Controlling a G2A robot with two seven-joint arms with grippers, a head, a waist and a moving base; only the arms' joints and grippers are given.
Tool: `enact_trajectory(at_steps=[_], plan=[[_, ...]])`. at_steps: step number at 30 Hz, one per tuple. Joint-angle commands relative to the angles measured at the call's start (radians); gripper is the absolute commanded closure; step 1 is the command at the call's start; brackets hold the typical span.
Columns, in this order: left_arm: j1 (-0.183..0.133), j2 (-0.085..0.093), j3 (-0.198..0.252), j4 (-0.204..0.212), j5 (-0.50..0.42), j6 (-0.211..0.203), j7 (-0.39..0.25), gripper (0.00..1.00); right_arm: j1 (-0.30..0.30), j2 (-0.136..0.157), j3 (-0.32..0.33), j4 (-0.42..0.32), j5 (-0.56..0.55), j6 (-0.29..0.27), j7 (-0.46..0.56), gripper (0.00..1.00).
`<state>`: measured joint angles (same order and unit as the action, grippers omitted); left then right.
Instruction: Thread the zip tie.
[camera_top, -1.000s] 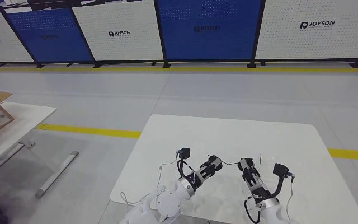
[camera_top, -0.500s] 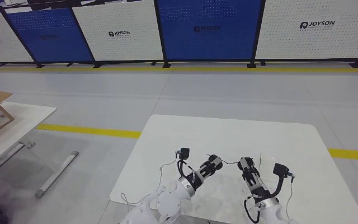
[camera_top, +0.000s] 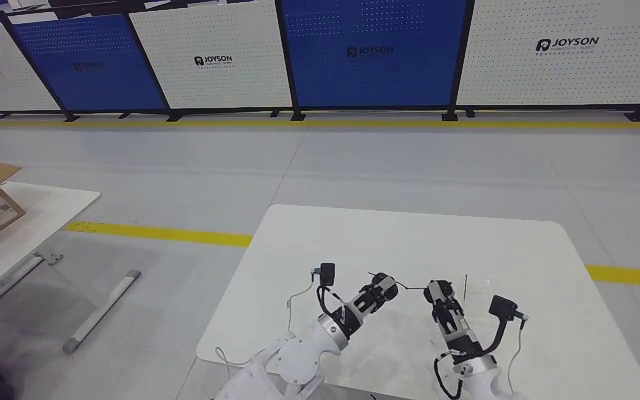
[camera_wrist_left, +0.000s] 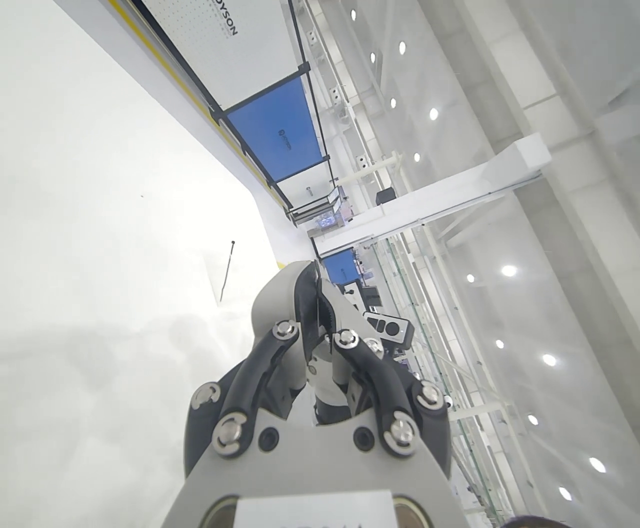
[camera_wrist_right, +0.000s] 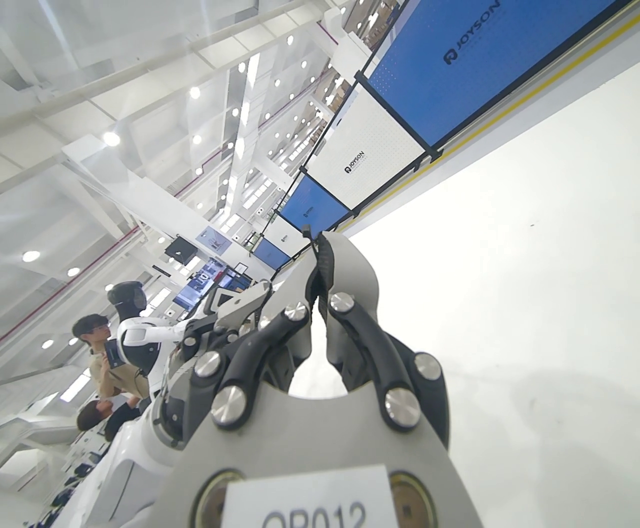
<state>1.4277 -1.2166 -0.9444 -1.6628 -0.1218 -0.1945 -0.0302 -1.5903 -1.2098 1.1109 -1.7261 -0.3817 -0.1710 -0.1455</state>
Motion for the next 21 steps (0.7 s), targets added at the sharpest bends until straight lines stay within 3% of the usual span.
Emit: enact_trajectory(at_steps=[1, 9, 21], plan=[[0.000, -0.001, -0.003, 0.000, -0.014, -0.001, -0.006, 1.00, 0.000, -0.001, 0.005, 0.000, 0.013, -0.001, 0.006, 1.00], [0.002, -0.001, -0.001, 0.001, 0.033, -0.023, -0.020, 1.00, 0.001, -0.005, 0.019, -0.014, 0.081, 0.004, 0.082, 1.00], [0.009, -0.005, 0.002, -0.002, 0.061, -0.040, -0.020, 1.00, -0.006, -0.009, 0.031, -0.025, 0.062, 0.014, 0.113, 1.00]])
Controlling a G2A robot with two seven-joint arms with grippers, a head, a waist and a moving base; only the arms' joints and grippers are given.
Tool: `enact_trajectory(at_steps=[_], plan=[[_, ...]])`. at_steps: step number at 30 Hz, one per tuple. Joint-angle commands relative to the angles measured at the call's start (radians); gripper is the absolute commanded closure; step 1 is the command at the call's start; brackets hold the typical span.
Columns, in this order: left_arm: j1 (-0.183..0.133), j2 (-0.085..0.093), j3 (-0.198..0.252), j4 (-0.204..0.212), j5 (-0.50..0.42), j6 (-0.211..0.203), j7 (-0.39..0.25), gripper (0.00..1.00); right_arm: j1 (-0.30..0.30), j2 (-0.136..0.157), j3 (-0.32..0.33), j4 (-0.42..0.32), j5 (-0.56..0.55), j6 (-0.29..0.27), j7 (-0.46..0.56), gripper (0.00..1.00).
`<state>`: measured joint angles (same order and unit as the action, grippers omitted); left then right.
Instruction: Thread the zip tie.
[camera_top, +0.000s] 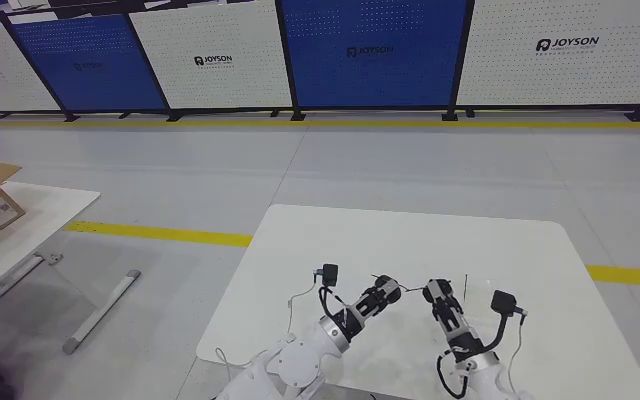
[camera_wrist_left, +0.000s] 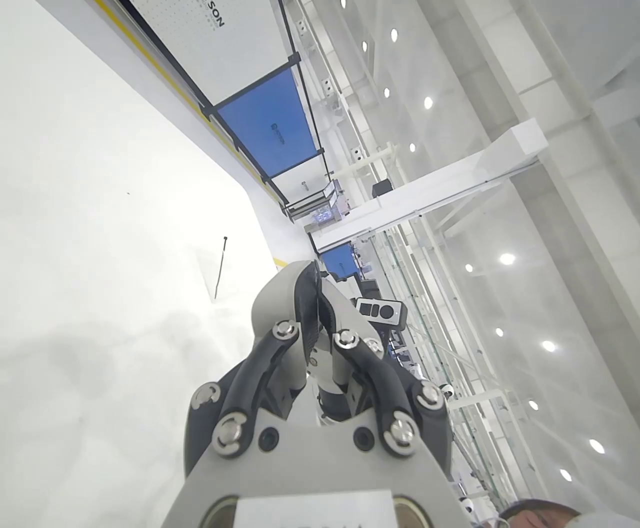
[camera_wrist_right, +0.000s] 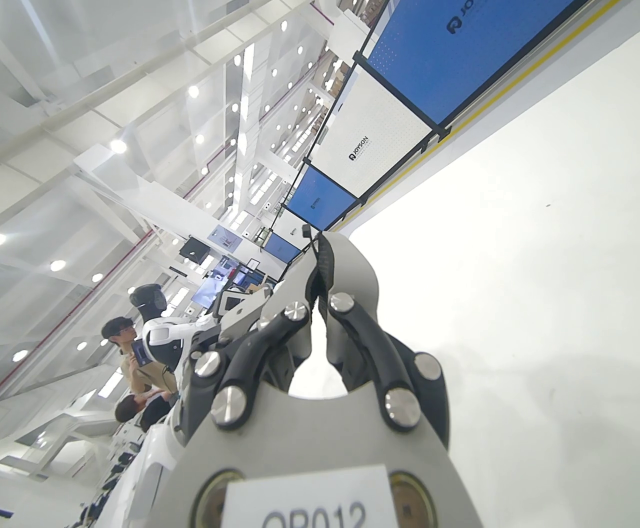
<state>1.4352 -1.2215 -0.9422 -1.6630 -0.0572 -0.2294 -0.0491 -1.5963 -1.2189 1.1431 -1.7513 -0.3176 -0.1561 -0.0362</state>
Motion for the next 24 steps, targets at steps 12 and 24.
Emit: enact_trajectory(at_steps=[12, 24], plan=[[0.007, -0.002, -0.006, 0.000, 0.002, -0.013, -0.014, 1.00, -0.015, -0.003, 0.036, -0.006, 0.058, -0.036, 0.025, 1.00], [0.003, -0.004, -0.002, 0.008, 0.011, 0.019, -0.044, 0.80, -0.014, -0.010, 0.028, -0.007, -0.008, -0.020, -0.001, 1.00]])
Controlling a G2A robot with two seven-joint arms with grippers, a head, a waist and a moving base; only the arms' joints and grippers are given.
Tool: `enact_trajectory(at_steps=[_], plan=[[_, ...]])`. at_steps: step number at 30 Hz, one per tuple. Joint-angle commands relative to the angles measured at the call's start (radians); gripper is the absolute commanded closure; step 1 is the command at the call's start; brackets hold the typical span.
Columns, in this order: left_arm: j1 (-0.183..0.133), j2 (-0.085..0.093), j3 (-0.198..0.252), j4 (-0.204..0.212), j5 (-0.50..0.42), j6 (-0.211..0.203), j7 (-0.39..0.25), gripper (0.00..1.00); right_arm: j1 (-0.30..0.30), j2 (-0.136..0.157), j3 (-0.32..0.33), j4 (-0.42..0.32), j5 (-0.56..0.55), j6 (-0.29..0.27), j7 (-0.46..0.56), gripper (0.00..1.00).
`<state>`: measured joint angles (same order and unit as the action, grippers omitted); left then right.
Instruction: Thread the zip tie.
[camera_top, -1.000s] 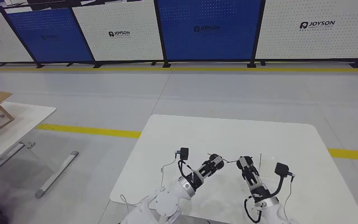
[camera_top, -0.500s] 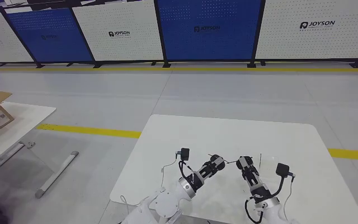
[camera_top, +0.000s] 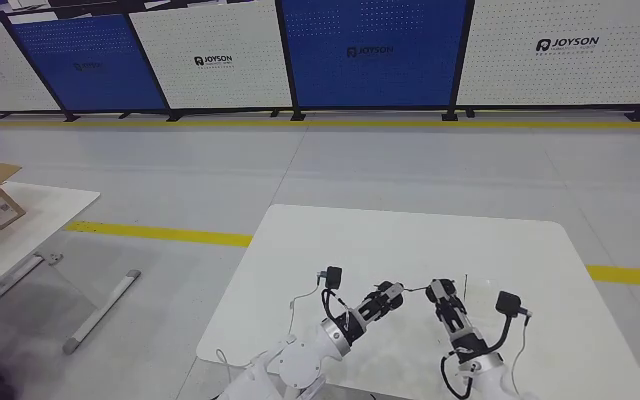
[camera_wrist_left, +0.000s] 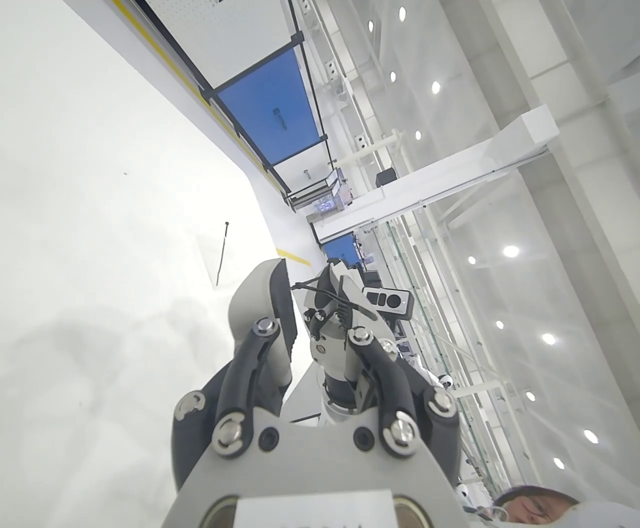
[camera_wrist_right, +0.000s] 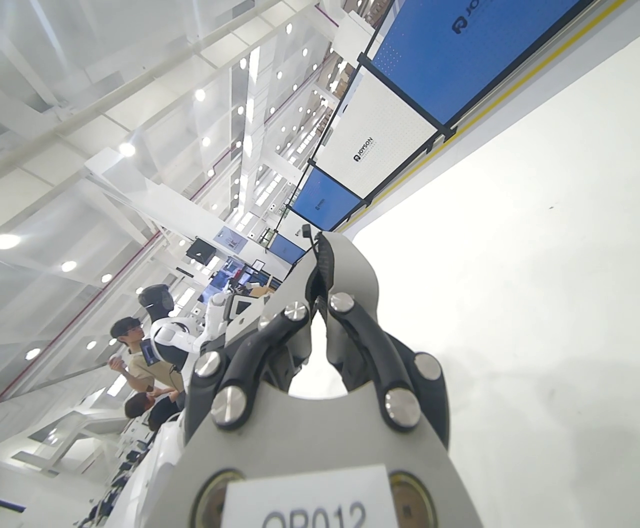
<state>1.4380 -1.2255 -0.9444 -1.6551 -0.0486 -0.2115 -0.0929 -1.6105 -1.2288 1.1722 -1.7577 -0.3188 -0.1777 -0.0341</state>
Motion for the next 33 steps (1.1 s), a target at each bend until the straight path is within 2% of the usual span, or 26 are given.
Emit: enact_trajectory(at_steps=[1, 6, 7, 10, 18, 20, 23, 27, 33], plan=[[0.000, 0.000, 0.000, 0.000, 0.005, 0.002, -0.001, 0.80, 0.001, -0.001, -0.003, 0.000, -0.011, 0.001, -0.005, 1.00], [-0.001, -0.001, 0.003, 0.001, 0.017, 0.009, -0.003, 0.84, -0.001, -0.004, -0.007, -0.003, -0.037, -0.001, -0.011, 1.00], [-0.002, -0.002, 0.004, 0.002, 0.018, 0.010, -0.004, 0.90, -0.001, -0.004, -0.007, -0.004, -0.040, -0.002, -0.011, 1.00], [-0.007, -0.003, 0.006, 0.010, 0.015, 0.015, -0.006, 0.86, -0.003, -0.006, -0.008, -0.006, -0.047, -0.004, -0.010, 1.00], [-0.012, -0.006, 0.010, 0.017, 0.020, 0.018, -0.009, 0.84, -0.007, -0.009, -0.006, -0.011, -0.051, -0.012, -0.004, 1.00], [-0.012, -0.007, 0.010, 0.018, 0.021, 0.017, -0.008, 0.88, -0.007, -0.010, -0.006, -0.011, -0.052, -0.013, -0.003, 1.00], [-0.013, -0.007, 0.010, 0.018, 0.024, 0.017, -0.007, 0.88, -0.006, -0.011, -0.006, -0.012, -0.056, -0.014, -0.002, 1.00], [-0.014, -0.008, 0.011, 0.018, 0.029, 0.022, -0.008, 1.00, -0.008, -0.012, -0.004, -0.014, -0.061, -0.015, -0.001, 1.00], [-0.015, -0.009, 0.012, 0.012, 0.037, 0.015, -0.006, 1.00, -0.006, -0.015, -0.004, -0.014, -0.061, -0.008, 0.011, 1.00]])
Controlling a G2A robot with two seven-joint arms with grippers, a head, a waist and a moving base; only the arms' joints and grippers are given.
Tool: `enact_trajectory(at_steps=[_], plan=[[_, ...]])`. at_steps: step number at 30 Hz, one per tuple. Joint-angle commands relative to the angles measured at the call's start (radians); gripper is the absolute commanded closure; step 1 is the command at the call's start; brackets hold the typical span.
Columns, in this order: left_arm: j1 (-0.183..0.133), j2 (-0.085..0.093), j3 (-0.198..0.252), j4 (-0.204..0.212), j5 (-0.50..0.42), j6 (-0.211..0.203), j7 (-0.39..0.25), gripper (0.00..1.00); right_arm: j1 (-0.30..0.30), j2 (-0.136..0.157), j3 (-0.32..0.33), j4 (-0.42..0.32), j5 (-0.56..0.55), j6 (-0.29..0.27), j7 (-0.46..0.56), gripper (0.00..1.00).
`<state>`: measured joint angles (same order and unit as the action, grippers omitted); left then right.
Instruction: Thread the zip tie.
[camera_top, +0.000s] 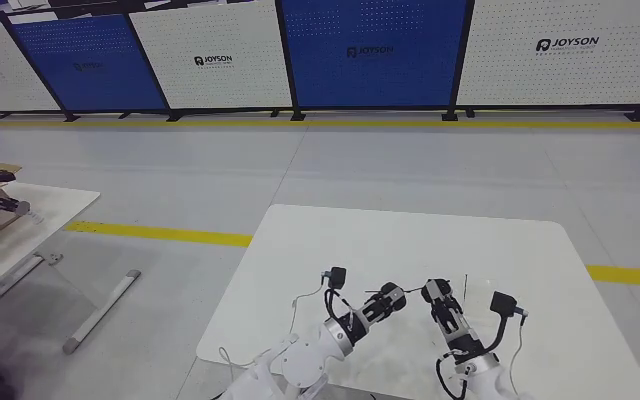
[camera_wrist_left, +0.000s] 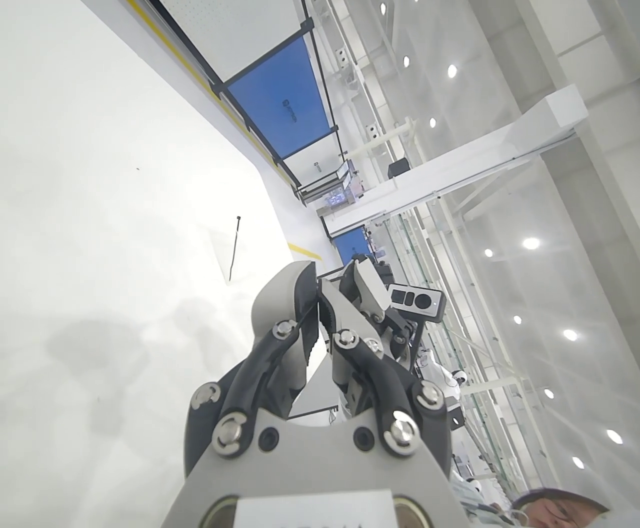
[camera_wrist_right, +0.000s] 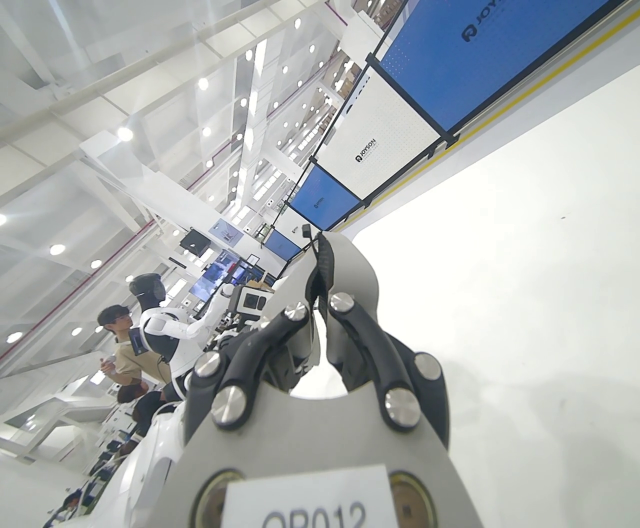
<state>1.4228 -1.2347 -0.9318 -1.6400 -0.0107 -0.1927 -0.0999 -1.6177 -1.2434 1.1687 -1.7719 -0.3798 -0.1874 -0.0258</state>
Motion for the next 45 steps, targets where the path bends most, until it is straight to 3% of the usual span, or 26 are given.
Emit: enact_trajectory(at_steps=[1, 6, 19, 23, 31, 32, 33, 37, 43, 45], plan=[[0.001, 0.000, -0.001, -0.005, -0.001, -0.007, 0.002, 1.00, 0.001, -0.001, -0.001, 0.000, 0.004, 0.002, 0.005, 1.00], [0.007, 0.000, -0.003, -0.012, 0.001, -0.015, 0.002, 1.00, 0.009, -0.002, 0.013, 0.007, 0.073, -0.011, 0.045, 1.00], [0.014, -0.001, -0.005, -0.026, -0.007, -0.031, -0.006, 1.00, 0.008, -0.005, 0.017, 0.004, 0.074, -0.018, 0.075, 1.00], [0.015, -0.002, -0.007, -0.024, -0.008, -0.037, -0.008, 1.00, 0.009, -0.006, 0.024, 0.004, 0.144, -0.048, 0.104, 1.00], [0.015, -0.003, -0.006, -0.024, -0.020, -0.039, -0.022, 1.00, 0.007, -0.007, 0.025, 0.002, 0.087, -0.023, 0.090, 1.00], [0.016, -0.003, -0.006, -0.024, -0.019, -0.037, -0.023, 0.65, 0.008, -0.007, 0.024, 0.003, 0.083, -0.021, 0.087, 1.00], [0.016, -0.002, -0.006, -0.024, -0.017, -0.033, -0.026, 0.54, 0.009, -0.007, 0.023, 0.003, 0.073, -0.017, 0.083, 1.00], [0.018, -0.001, -0.008, -0.024, -0.013, -0.031, -0.037, 0.46, 0.009, -0.009, 0.017, 0.002, 0.028, 0.003, 0.071, 1.00], [0.029, 0.003, -0.025, -0.032, 0.002, -0.037, -0.027, 0.60, 0.005, -0.010, 0.016, -0.003, -0.028, 0.023, 0.041, 1.00], [0.033, 0.004, -0.033, -0.033, 0.002, -0.039, -0.024, 0.73, 0.003, -0.010, 0.018, -0.003, -0.047, 0.028, 0.033, 1.00]])
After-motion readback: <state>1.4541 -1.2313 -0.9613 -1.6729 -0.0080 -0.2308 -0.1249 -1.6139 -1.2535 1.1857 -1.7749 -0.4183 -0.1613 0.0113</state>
